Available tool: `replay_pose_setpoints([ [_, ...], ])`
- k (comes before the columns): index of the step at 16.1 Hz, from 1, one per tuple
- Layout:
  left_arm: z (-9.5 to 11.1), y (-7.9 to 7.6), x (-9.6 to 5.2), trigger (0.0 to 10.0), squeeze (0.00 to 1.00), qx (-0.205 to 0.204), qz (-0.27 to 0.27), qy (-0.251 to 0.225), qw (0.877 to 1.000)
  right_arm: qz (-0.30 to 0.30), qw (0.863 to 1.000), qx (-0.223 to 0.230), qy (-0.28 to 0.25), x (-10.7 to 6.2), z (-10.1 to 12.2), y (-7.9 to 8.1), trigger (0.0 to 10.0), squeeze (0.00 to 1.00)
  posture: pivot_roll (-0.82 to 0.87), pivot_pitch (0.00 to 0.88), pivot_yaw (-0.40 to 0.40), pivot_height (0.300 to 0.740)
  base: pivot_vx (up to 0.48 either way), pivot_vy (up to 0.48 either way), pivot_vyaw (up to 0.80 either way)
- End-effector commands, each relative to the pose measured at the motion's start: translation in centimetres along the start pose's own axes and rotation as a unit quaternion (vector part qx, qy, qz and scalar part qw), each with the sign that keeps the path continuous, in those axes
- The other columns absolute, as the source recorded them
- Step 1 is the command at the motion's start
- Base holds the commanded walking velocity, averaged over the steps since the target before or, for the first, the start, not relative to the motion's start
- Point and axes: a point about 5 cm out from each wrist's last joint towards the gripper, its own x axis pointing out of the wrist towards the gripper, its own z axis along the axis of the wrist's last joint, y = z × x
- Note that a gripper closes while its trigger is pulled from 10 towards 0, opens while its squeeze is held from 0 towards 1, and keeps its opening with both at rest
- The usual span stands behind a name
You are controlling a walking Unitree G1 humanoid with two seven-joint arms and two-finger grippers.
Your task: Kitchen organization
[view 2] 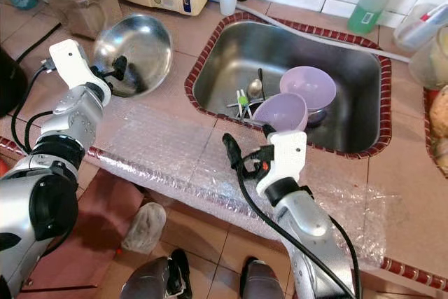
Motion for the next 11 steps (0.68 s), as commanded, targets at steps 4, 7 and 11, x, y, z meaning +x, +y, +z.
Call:
replay_pose_setpoints([
  [4,-0.9,0.3,-0.2,10.0,0.0,0.069,-0.025,0.019,0.997,0.004,1.0,0.001,0.007,0.2,-0.1,0.1,10.0,0.0,-0.21,0.203,0.046,0.74,0.0,0.0,0.0],
  [7,-1.4,0.8,-0.3,10.0,0.0,0.092,-0.026,0.034,0.995,0.003,1.0,0.001,0.008,0.5,-0.1,0.0,10.0,0.0,-0.19,0.196,0.043,0.74,0.0,0.0,0.0],
  [11,-2.0,0.6,-0.3,0.0,0.0,0.035,-0.05,0.074,0.995,0.006,1.0,0.002,0.007,1.1,-0.1,0.0,10.0,0.0,-0.18,0.183,0.043,0.74,0.0,0.0,0.0],
])
